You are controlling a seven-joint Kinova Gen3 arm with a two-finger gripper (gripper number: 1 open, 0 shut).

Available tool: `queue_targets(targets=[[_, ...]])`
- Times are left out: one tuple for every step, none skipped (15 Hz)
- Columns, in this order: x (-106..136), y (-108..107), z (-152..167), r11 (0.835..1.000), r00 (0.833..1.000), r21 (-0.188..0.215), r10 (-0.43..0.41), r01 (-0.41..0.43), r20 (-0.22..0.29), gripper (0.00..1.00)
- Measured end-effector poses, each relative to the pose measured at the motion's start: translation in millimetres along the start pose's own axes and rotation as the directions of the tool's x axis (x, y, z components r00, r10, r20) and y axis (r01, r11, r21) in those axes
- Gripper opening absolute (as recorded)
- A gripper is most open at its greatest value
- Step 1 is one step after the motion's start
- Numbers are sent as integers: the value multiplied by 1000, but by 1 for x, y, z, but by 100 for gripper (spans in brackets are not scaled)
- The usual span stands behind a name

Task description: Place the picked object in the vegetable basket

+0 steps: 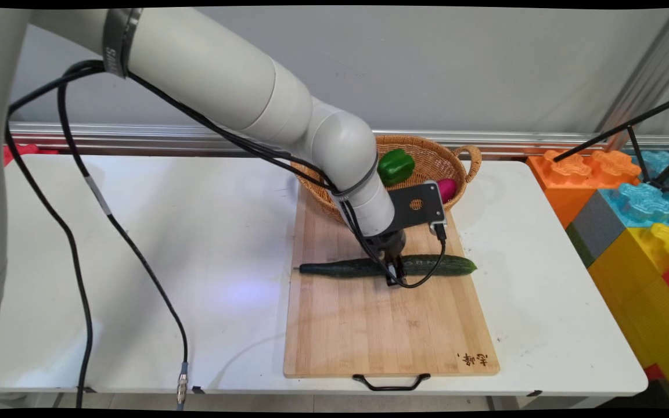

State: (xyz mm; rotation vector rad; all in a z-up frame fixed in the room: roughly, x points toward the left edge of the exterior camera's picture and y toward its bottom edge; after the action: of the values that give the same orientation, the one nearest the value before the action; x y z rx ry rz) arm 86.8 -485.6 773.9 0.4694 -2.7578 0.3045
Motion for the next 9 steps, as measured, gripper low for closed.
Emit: queue_targets(targets=[[0, 1, -1, 1000, 1000, 0, 1, -1, -1, 0], [1, 2, -4, 1000, 1000, 0, 1, -1, -3, 0], [2, 3, -6, 1000, 1000, 0, 2, -2, -6, 0], [4, 5, -10, 1000, 1000, 1, 2, -2, -12, 0], [7, 7, -15, 1000, 1000, 2, 2, -2, -17, 0], [11, 10, -22, 1000, 1000, 1, 3, -3, -25, 0], [17, 14, -29, 1000, 999, -2, 7, -7, -36, 0], [23, 18, -36, 1000, 999, -4, 13, -13, -48, 0], [31, 20, -43, 1000, 998, -2, 24, -24, -62, 0]])
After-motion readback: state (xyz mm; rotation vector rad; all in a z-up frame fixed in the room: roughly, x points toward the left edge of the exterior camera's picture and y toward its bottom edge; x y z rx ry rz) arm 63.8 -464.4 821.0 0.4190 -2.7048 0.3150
